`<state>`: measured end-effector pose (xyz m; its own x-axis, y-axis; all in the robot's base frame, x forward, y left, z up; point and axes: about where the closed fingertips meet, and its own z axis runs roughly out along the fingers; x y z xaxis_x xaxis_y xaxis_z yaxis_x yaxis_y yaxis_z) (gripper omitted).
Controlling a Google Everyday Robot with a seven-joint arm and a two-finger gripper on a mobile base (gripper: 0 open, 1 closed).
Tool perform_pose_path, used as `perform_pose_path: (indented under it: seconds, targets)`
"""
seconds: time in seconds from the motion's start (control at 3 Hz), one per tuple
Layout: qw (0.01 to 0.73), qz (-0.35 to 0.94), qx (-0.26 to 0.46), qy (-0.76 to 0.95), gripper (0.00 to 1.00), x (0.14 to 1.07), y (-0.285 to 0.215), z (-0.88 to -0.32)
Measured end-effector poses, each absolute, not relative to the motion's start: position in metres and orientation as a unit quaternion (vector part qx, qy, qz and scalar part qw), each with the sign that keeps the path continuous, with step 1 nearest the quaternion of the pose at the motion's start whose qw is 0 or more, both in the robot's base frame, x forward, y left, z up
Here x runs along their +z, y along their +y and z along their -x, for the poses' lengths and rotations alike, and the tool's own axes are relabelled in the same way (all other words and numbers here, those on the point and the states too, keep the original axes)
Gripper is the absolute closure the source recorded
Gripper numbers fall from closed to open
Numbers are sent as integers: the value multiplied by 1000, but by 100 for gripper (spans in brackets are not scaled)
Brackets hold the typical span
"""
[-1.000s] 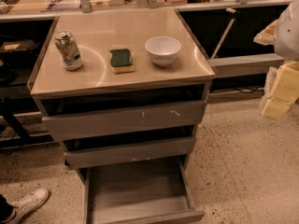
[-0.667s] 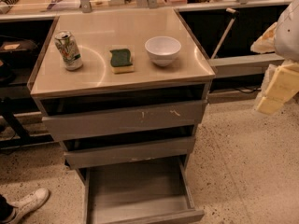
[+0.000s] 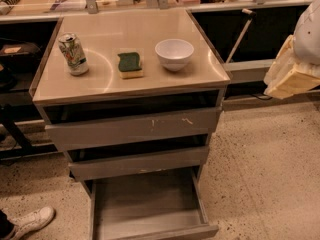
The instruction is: Close bottom drawer
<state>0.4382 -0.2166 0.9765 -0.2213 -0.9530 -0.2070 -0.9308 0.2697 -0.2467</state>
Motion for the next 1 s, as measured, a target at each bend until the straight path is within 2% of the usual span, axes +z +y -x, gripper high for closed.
perform_pose_path:
  seconds: [0.33, 0.67, 1.0]
  targets:
    - [159, 603, -35, 781, 88, 976, -217, -438]
    - [159, 603, -35, 781, 100, 976, -217, -438]
    - [148, 599, -32, 787, 100, 954, -222, -423]
